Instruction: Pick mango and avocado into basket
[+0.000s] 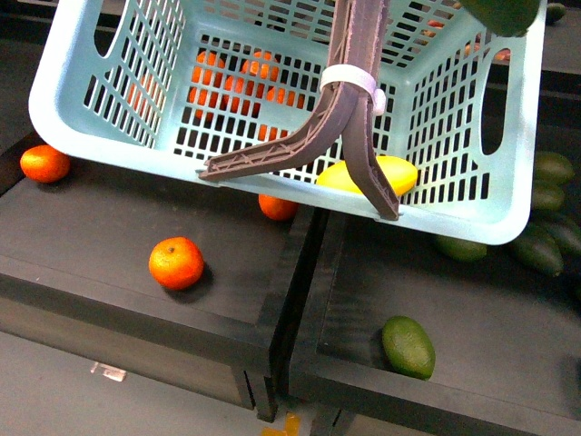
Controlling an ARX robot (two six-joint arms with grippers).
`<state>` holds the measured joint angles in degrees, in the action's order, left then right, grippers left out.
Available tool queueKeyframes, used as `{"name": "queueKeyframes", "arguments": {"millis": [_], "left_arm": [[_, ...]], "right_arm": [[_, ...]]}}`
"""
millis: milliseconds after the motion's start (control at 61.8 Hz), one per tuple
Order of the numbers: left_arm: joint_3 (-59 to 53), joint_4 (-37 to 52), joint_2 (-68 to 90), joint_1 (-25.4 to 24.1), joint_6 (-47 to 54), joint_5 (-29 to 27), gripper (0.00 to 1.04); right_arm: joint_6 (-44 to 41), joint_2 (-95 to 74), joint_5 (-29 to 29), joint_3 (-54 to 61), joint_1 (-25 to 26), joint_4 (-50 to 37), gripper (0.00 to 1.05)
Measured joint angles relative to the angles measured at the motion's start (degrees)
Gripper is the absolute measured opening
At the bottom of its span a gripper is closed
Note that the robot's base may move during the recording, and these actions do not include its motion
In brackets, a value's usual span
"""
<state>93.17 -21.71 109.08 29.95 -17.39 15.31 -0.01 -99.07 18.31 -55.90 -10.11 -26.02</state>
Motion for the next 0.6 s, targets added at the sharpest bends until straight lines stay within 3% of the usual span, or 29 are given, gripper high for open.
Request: {"name": "queueKeyframes", "arguments": {"millis": [129, 356, 599], "left_arm": [[0.0, 0.0, 0.0, 0.0, 0.0, -0.1, 0.05], [0.0, 0.0, 0.0, -0.1, 0.0, -0.1, 0.05], [0.0, 0.0, 0.0, 0.0, -0.2, -0.1, 0.05]], "right_arm": [[0.9, -3.0, -2.8, -1.1, -2.4, -0.7, 0.62], [2.7, -3.0, -8.6, -0.9, -2.3, -5.6, 0.99], [4.5, 11.8, -11.9, 7.4, 0.0, -6.8, 0.97]]}}
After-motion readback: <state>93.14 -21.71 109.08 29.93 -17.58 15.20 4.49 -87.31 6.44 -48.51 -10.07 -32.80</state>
